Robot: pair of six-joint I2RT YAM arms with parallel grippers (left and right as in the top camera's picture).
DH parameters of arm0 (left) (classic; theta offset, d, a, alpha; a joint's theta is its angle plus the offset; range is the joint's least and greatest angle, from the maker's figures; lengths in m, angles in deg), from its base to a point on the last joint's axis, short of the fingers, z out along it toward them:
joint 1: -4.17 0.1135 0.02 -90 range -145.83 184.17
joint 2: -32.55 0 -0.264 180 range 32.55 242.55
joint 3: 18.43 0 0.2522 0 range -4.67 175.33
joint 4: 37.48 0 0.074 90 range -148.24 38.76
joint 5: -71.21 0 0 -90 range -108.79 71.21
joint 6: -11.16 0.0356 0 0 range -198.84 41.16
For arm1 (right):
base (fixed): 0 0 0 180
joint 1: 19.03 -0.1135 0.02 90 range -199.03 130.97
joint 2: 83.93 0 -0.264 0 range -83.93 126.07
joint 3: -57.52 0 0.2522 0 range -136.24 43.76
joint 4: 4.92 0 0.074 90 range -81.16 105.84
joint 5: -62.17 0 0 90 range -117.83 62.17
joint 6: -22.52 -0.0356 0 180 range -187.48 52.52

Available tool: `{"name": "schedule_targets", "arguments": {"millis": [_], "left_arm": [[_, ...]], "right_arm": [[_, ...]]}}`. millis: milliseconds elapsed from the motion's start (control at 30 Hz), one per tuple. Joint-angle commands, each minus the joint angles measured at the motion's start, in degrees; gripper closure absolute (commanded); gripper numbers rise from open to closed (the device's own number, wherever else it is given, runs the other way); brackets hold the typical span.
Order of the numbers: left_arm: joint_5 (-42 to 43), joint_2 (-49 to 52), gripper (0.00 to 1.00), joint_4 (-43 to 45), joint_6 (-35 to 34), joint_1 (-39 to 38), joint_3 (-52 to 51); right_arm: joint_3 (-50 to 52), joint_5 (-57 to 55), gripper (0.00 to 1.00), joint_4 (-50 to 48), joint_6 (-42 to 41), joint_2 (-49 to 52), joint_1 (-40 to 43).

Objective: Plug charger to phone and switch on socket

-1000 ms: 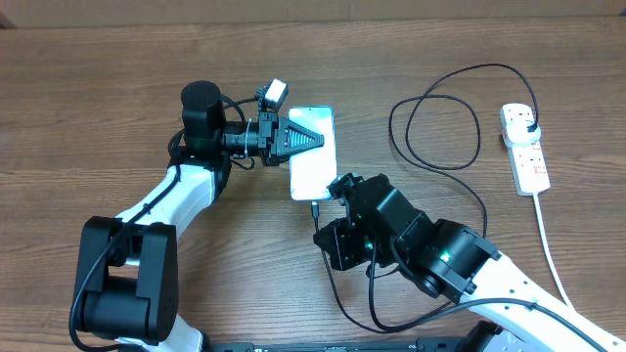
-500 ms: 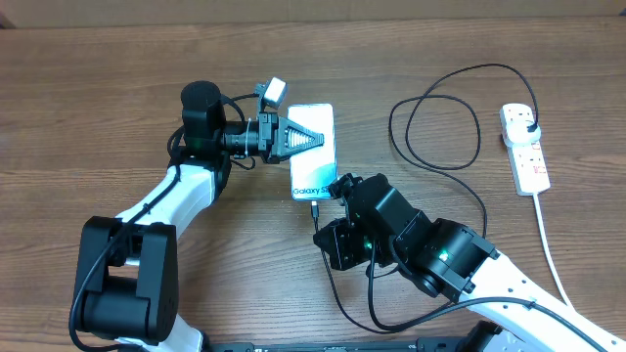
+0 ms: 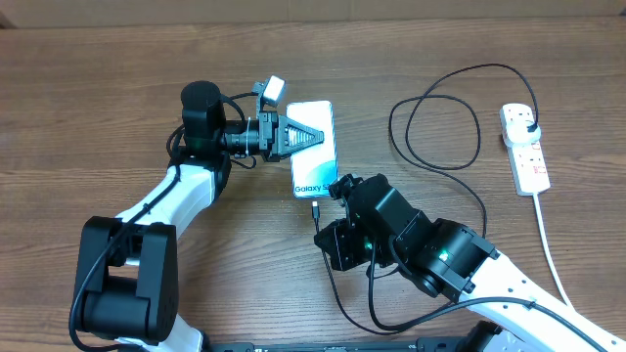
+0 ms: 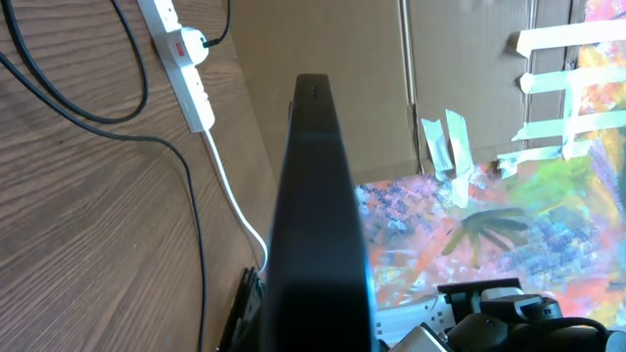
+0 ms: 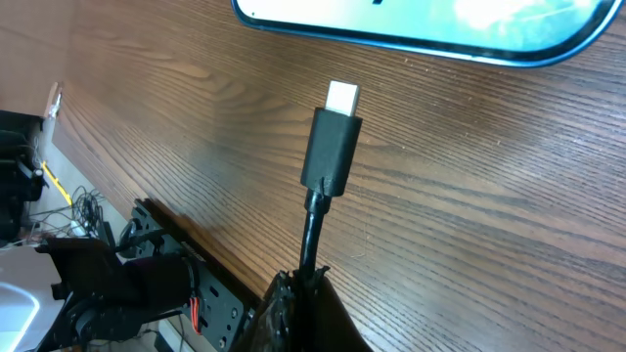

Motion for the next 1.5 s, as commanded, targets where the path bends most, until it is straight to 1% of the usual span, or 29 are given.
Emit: {"name": "schedule_targets", "arguments": {"millis": [0,400,733,1200,1467], "left_arm": [[0.1,-0.3,0.96,0.3,2.6,0.3,1.7],[0.2,-0.3,0.96,0.1,2.8,0.3,1.7],[0.2,-0.3,0.96,-1.9,2.8,0.3,1.7],[-0.5,-0.3,0.96,-1.9,2.9,0.3,1.7],[-0.4,-0.3,0.96,-1.9,4.1,0.2,1.7]], "right_arm": [[0.0,-0.9,0.96,-0.2,0.4,-0.2,-0.2],[-0.1,-4.7,0.96,-0.3,0.4,-0.2,-0.2],[-0.1,-4.7,0.96,-0.7,0.4,-0.2,-0.2],[-0.1,-3.2,0.96,-0.6,0.4,-0.2,-0.2],[-0.1,-3.3,0.96,-0.7,0.4,-0.2,-0.2]]}}
